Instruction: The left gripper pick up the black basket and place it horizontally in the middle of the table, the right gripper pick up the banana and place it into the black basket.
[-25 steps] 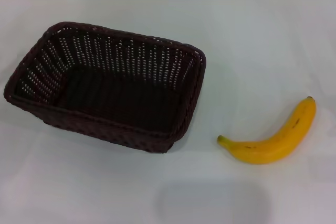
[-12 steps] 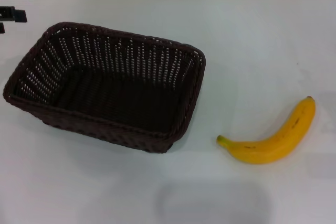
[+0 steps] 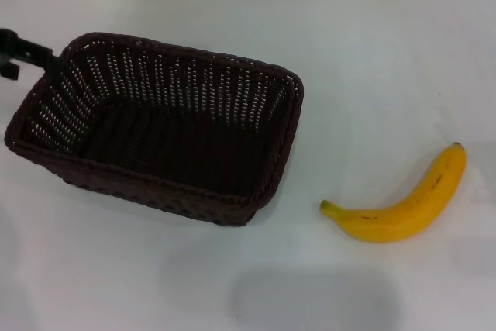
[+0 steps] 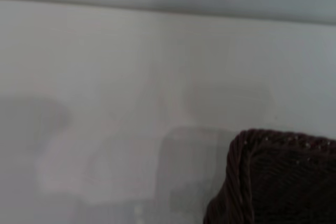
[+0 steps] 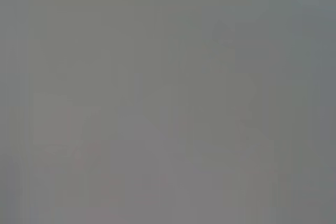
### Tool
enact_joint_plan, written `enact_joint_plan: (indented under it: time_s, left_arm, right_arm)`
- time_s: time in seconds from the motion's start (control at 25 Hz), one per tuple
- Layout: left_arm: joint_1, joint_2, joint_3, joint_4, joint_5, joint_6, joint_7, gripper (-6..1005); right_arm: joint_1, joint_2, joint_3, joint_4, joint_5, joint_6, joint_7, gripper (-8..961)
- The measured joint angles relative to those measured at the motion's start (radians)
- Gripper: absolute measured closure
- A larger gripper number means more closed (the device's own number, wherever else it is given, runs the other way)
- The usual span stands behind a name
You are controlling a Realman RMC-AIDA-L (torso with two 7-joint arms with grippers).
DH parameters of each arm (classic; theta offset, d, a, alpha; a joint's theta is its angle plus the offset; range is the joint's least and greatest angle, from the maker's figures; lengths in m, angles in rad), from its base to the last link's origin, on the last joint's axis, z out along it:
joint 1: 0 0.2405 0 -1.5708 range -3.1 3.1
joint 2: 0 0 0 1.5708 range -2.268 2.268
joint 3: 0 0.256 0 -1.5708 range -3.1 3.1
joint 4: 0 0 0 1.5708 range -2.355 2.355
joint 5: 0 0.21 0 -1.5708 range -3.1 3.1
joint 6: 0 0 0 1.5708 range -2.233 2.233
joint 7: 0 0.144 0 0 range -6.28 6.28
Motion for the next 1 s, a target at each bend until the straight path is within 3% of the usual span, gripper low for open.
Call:
enact_joint_plan:
  time_s: [0.12,0.52,0.64,1.0]
  left_arm:
    - [-0.012,-0.027,0.023,0.005,0.026,0.008,-0.02,234]
    - [-0.021,-0.083,0.09,-0.003,0.085,0.027,-0.06,254]
    - [-0.019,-0.089,0.09,-0.004,0.086,0.034,-0.06,260]
    - [-0.003,-0.092,0.085,-0.004,0.08,0.031,-0.053,475]
  right_arm:
    - [-0.008,0.0,-0.003,0.004,0.0,0.021,0.001,80]
    - [-0.014,-0.001,-0.005,0.007,-0.002,0.029,0.002,80]
    - [-0.015,-0.002,-0.005,0.007,-0.002,0.029,0.002,80]
    - [-0.034,-0.004,0.004,0.007,-0.001,0.029,0.002,80]
